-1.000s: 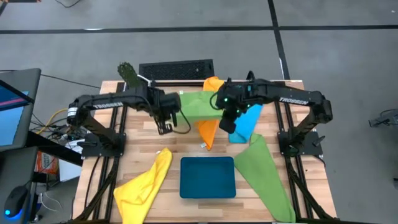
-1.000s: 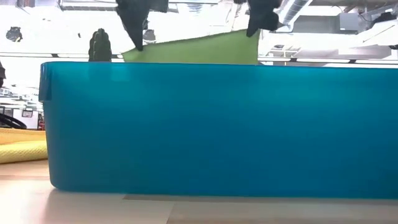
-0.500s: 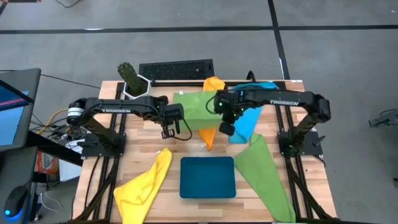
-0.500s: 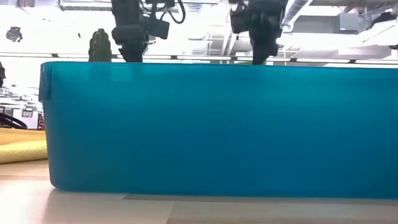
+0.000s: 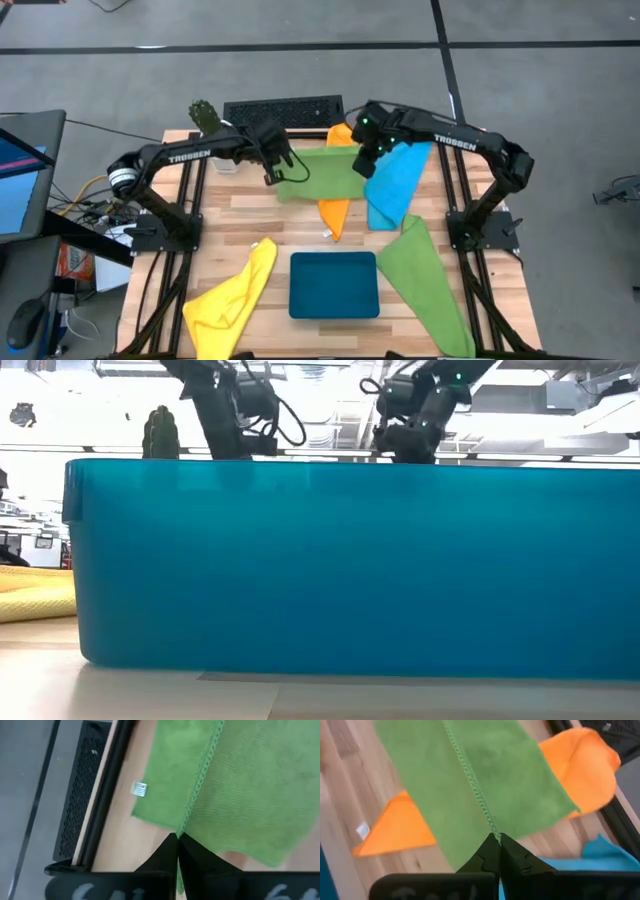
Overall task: Fold microfiber towels
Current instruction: Fold the top green microfiber towel
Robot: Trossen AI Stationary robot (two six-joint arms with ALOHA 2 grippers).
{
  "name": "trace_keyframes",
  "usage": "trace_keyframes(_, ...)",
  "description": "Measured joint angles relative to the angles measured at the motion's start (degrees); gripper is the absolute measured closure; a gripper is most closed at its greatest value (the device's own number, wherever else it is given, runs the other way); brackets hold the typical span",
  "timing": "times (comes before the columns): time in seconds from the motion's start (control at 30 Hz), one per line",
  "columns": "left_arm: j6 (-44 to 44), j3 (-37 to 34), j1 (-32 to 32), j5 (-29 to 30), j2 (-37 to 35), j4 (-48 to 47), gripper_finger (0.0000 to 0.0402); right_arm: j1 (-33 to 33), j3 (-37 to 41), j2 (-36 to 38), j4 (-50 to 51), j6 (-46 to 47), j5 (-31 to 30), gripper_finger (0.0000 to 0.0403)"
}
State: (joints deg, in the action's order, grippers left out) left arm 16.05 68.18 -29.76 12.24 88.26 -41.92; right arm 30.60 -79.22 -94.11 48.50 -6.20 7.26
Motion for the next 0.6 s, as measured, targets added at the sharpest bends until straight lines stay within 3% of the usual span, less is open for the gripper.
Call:
trace_keyframes(0.27, 2.8, -3.6, -5.1, -5.6, 0.0, 6.9, 0.0401, 3.1, 5.8, 0.0, -8.0, -1.3, 1.7, 0.0377)
trace_keyframes(0.6, 3.3, -4.3, -6.3, -4.1, 6.5, 11.7, 0.0401, 6.2, 6.4, -3.0, -12.4, -2.5, 2.0, 0.0381)
